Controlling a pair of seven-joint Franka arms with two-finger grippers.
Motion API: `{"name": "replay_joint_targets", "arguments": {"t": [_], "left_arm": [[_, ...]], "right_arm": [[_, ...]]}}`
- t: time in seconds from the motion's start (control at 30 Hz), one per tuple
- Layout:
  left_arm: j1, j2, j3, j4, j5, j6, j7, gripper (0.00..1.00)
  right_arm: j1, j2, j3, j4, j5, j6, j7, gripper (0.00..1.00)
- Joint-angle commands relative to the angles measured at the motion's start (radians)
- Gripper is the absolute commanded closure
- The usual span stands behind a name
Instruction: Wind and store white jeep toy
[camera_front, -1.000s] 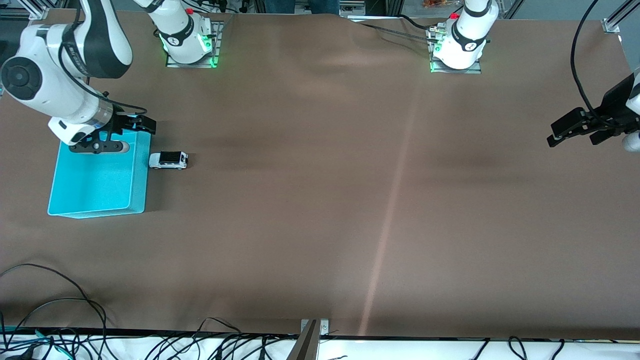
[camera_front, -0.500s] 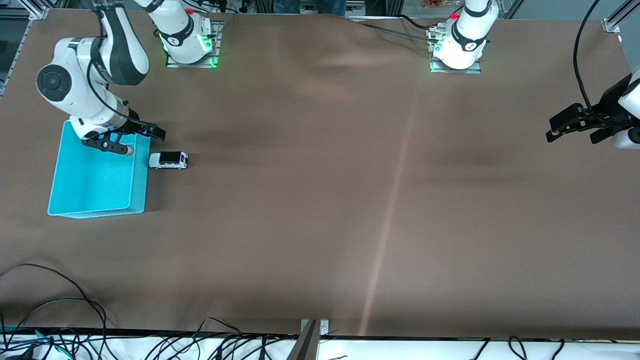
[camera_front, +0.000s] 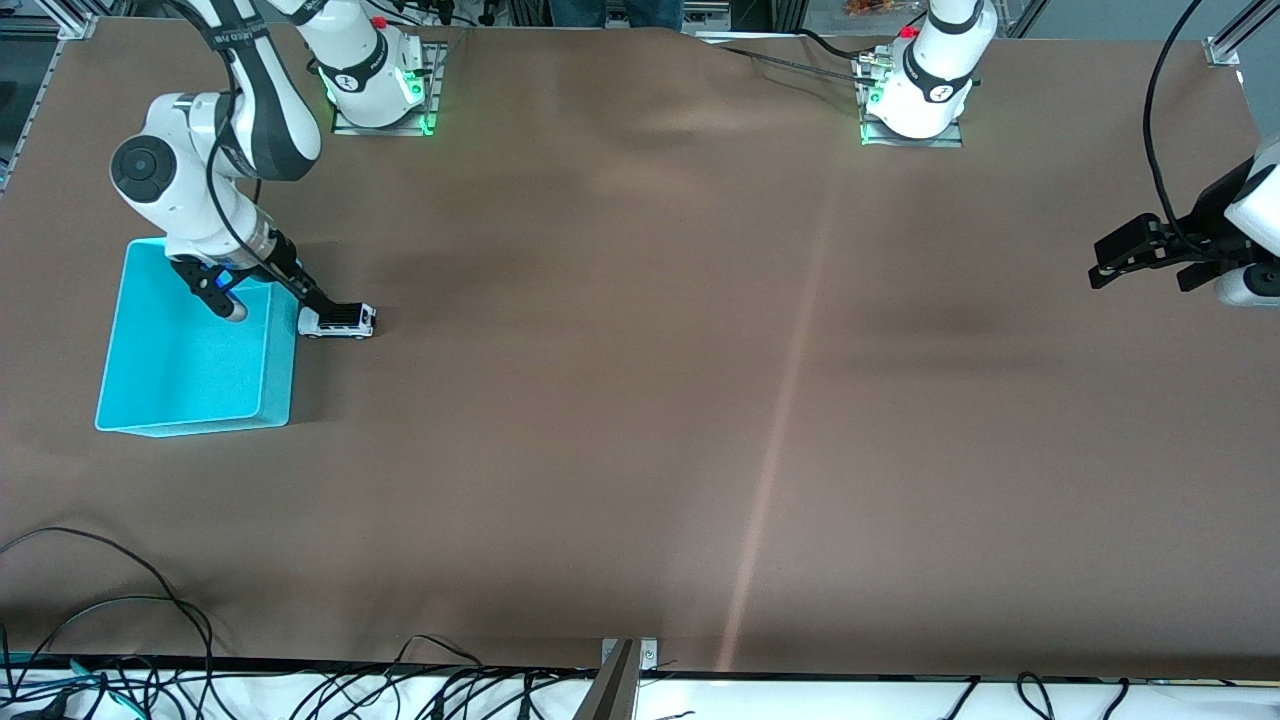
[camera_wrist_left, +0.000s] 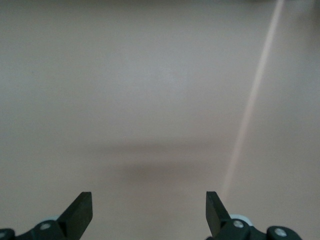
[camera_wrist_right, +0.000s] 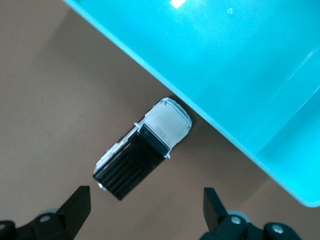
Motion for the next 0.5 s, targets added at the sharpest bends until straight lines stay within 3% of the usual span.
{"name": "replay_joint_targets", "arguments": {"t": [0.0,0.13,0.47], "left_arm": [[-0.008,0.009,0.002,0.025,0.028,-0.02,0.02,0.0],[-0.008,0.011,0.002,0.025,0.028,-0.02,0.02,0.0],[-0.009,0.011,0.002,0.025,0.028,-0.02,0.022,0.0]], "right_arm": [[-0.001,0.061,0.007,-0.009,0.009,0.101,0.175,0.0],[-0.001,0.096,0.007,-0.008,0.012,0.123,0.312,0.0],[-0.001,0.155,0.007,-0.003,0.023,0.218,0.43,0.0]]}}
